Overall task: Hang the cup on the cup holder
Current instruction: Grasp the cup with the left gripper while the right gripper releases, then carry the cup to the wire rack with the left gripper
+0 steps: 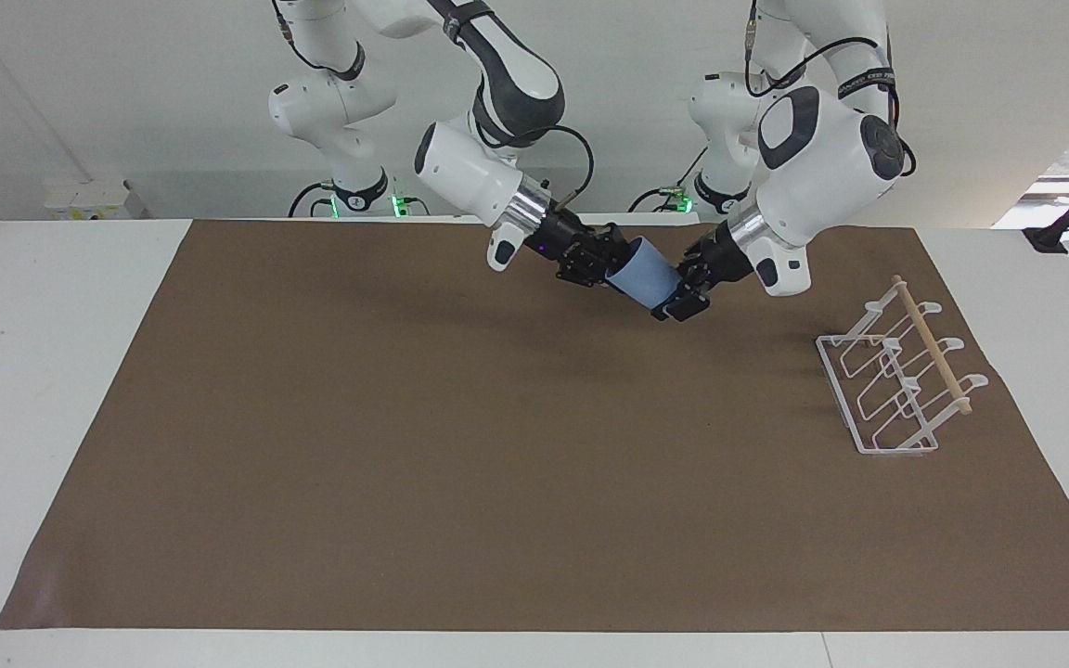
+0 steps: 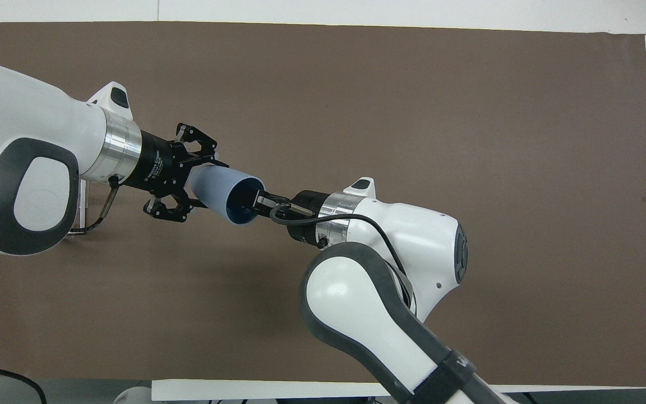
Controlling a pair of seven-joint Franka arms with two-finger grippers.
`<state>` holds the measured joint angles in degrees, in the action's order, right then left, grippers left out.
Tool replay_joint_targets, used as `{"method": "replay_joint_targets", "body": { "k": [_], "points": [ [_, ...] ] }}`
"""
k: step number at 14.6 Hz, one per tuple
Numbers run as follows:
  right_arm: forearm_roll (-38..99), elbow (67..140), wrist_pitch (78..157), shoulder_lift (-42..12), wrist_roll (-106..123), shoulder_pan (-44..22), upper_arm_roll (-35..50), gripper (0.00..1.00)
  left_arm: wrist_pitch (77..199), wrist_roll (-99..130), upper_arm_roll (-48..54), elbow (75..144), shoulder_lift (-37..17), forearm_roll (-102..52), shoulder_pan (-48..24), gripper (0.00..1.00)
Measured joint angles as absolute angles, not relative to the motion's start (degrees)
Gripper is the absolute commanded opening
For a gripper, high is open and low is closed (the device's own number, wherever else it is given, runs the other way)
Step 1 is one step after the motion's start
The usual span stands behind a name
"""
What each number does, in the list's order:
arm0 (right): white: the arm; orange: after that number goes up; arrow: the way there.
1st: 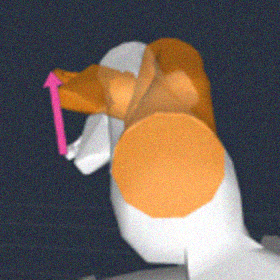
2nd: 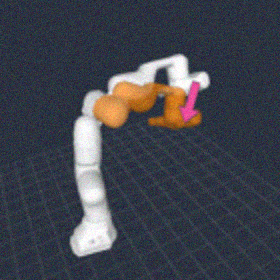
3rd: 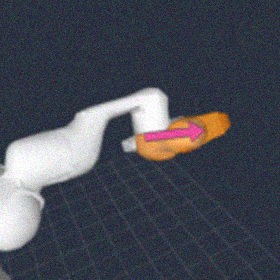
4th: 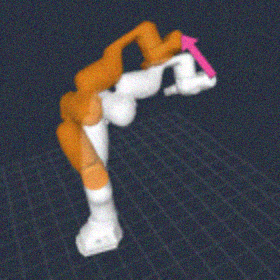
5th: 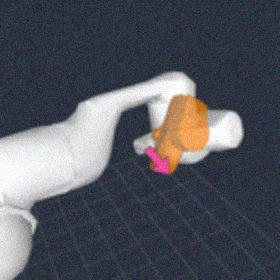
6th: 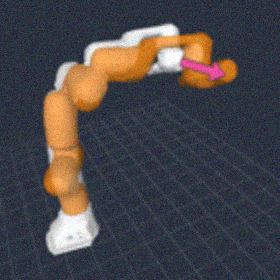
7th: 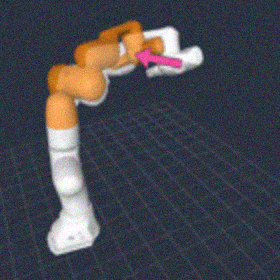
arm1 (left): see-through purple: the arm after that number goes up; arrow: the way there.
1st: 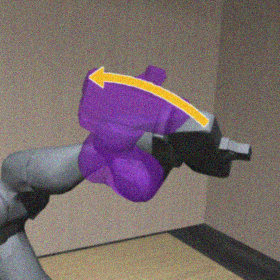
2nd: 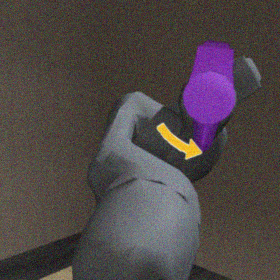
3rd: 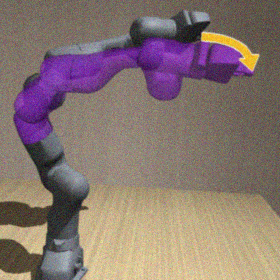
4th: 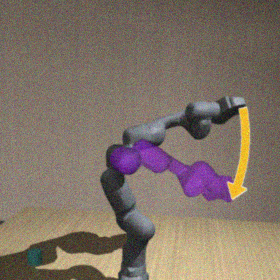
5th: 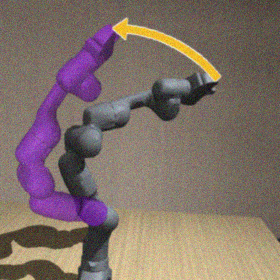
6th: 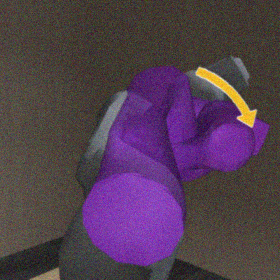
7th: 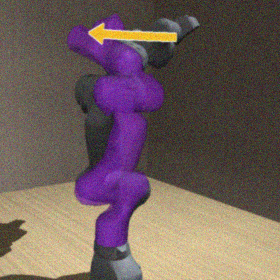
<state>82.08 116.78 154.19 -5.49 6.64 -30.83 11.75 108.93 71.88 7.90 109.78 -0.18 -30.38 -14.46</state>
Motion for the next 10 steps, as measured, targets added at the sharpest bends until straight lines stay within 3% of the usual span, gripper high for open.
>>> {"method": "replay_joint_targets", "body": {
  "k": [2, 4, 8, 10],
  "points": [
    [82.0, 116.8, 150.7, -5.3, 6.6, -29.0, 11.7, 1.00, 108.9, 71.9, 7.8, 109.8, -0.2, -30.4, -14.5, 0.00],
    [78.6, 116.7, 141.3, -4.6, 6.7, -23.5, 11.6, 1.00, 109.2, 71.9, 7.6, 109.5, -0.2, -30.4, -14.4, 0.00],
    [61.9, 115.6, 116.8, -3.0, 9.3, -4.1, 11.2, 1.00, 109.4, 72.7, 6.8, 108.7, -0.7, -22.8, -13.8, 0.00],
    [54.0, 114.5, 109.1, -2.9, 14.2, 4.7, 10.9, 1.00, 109.3, 74.4, 6.3, 108.6, -0.8, -12.7, -12.9, 0.00]
  ]
}}
